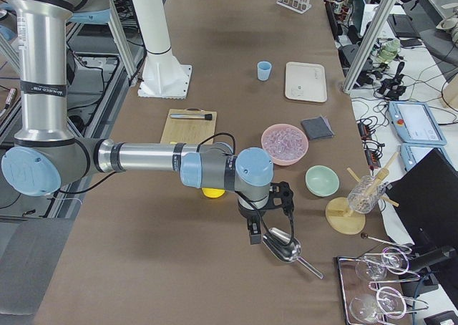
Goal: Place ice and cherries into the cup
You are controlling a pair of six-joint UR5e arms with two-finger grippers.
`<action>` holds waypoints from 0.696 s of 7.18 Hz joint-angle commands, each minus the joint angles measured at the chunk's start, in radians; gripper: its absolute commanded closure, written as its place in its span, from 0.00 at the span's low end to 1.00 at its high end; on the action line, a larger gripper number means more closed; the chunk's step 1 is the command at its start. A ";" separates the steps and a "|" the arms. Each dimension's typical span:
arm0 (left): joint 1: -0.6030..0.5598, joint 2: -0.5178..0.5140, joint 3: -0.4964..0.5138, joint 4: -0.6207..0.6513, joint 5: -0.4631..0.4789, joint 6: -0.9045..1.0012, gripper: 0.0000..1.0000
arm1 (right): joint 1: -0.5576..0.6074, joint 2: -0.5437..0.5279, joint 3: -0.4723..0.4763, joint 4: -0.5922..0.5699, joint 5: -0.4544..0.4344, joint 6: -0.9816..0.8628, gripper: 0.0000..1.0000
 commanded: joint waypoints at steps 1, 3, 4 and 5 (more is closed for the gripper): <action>0.008 -0.028 -0.008 0.055 0.022 0.010 0.02 | -0.010 0.012 -0.009 -0.005 0.008 0.006 0.00; 0.008 0.031 -0.036 0.062 -0.089 0.036 0.02 | -0.013 0.015 0.000 -0.005 0.009 0.009 0.00; 0.008 0.036 -0.037 0.067 -0.098 0.037 0.02 | -0.015 0.026 -0.007 -0.007 0.009 0.009 0.00; 0.008 0.035 -0.037 0.068 -0.102 0.037 0.02 | -0.019 0.032 -0.009 -0.007 0.009 0.009 0.00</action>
